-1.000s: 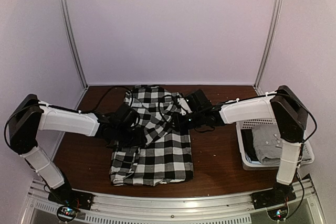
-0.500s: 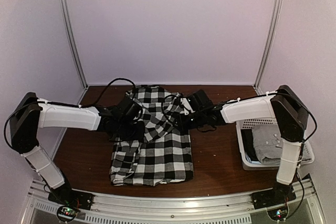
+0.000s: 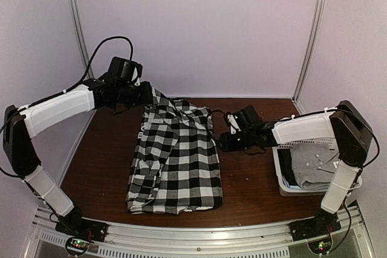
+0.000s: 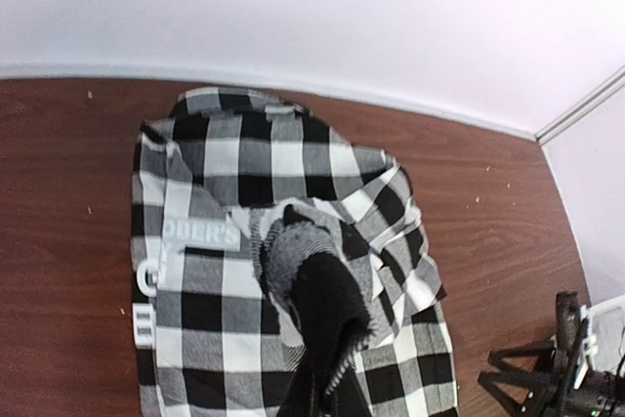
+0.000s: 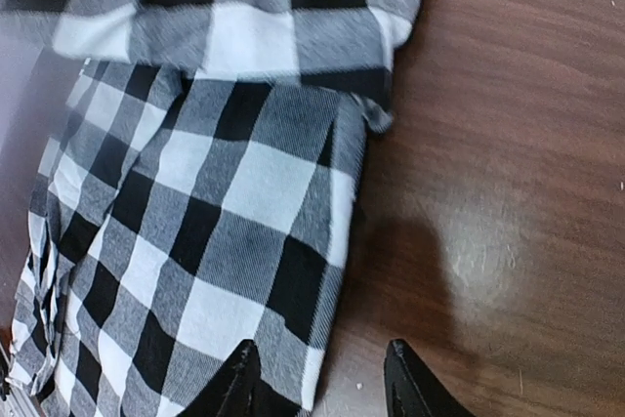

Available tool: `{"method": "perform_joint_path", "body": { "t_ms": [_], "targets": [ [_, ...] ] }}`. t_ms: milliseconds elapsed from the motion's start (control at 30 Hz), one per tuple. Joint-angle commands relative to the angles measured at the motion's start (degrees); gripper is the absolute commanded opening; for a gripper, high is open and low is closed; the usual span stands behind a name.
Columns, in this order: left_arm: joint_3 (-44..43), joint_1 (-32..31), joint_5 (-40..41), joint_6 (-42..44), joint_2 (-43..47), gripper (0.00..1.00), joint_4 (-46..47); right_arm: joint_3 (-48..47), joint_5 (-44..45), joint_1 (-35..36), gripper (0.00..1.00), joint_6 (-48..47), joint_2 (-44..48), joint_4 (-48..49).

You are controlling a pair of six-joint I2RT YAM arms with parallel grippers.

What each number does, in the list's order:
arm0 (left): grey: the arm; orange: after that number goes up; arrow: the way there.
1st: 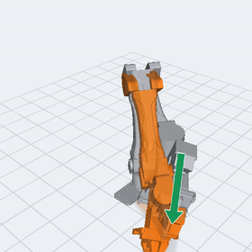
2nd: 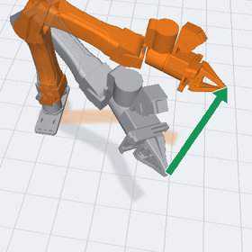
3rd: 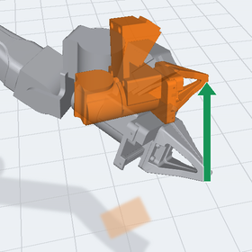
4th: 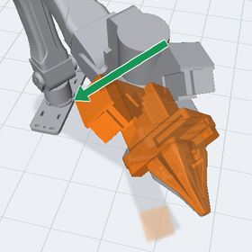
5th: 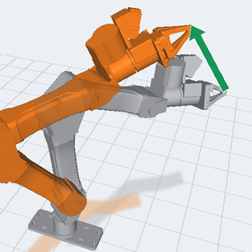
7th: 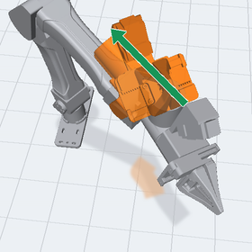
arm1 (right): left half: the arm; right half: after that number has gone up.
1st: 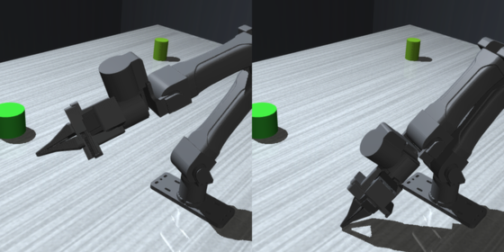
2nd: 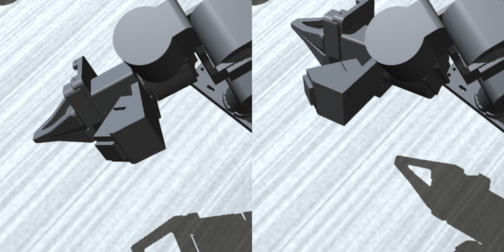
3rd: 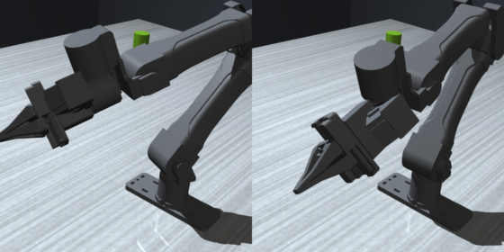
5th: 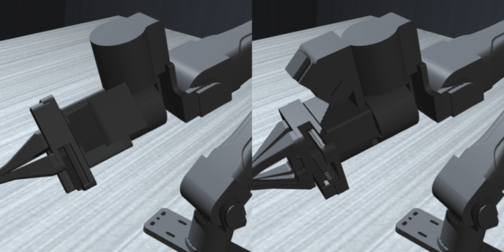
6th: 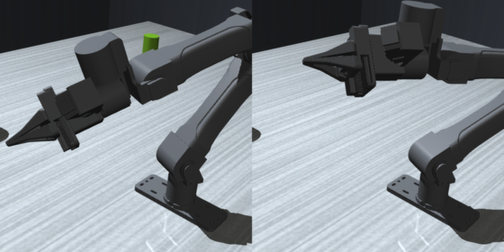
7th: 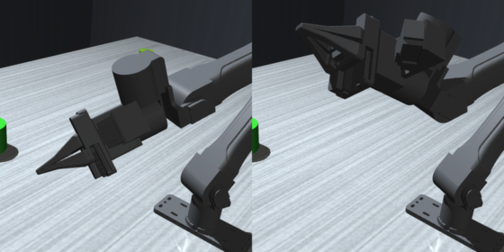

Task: Fold and stack the long sleeve shirts
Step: Pick up the 1/3-folded shirt from the center of the board.

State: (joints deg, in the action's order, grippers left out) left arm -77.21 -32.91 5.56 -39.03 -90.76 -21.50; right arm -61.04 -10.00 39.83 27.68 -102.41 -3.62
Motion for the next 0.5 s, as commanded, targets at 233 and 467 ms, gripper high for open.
{"method": "perform_joint_path", "body": {
  "t_ms": [233,467],
  "targets": [
    [-17.8,7.0,-8.4,9.9,-6.2,0.00,2.0,12.5,-0.5,6.2,0.49,5.3,10.5,-6.0],
    [-22.2,8.1,-11.7,10.5,-9.3,0.00,3.0,16.7,-2.5,14.6,0.52,10.5,16.0,-8.7]
  ]
}}
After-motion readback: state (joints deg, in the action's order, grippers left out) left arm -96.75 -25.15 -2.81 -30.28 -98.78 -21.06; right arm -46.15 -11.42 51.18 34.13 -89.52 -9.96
